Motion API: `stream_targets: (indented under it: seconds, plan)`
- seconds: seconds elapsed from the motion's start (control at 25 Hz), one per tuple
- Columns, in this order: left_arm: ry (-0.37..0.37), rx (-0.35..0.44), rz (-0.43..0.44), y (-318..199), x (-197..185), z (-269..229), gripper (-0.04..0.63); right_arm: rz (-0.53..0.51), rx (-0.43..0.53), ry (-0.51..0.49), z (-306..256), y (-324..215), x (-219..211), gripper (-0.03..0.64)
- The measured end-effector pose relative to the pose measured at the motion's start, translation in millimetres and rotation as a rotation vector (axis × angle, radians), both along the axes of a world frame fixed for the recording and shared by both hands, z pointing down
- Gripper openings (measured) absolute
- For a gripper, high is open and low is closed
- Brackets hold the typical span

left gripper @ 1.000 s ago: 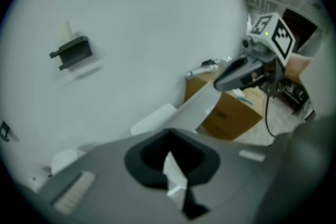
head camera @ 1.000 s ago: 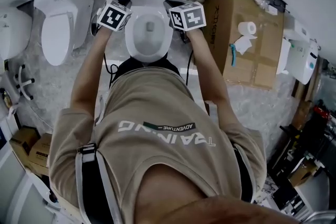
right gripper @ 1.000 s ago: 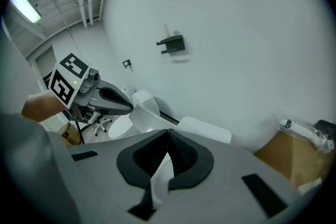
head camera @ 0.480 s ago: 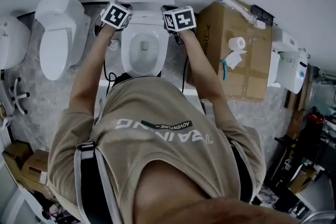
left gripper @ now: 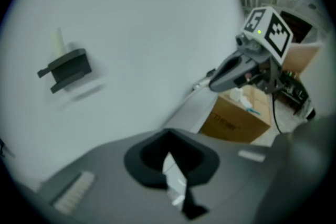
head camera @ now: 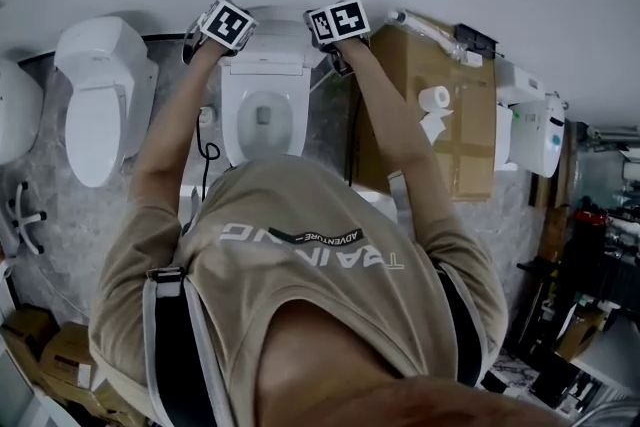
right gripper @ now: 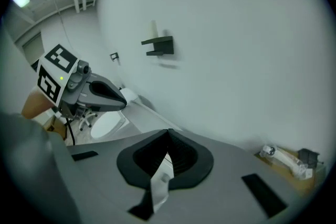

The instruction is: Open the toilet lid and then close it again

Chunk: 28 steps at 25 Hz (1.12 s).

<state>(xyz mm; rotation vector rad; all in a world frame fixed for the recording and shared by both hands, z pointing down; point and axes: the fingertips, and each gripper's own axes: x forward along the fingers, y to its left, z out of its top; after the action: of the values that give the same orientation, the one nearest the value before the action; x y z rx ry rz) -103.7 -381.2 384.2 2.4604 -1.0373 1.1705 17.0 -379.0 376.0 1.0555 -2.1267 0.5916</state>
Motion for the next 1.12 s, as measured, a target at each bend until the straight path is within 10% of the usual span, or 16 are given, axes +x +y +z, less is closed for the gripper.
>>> stream_targets:
  seconds: [1.12]
  plan:
    - [0.028,-0.031,0.005,-159,21,-3,-0.010,0.090,-0.054,-0.007,1,-157,19,0.011]
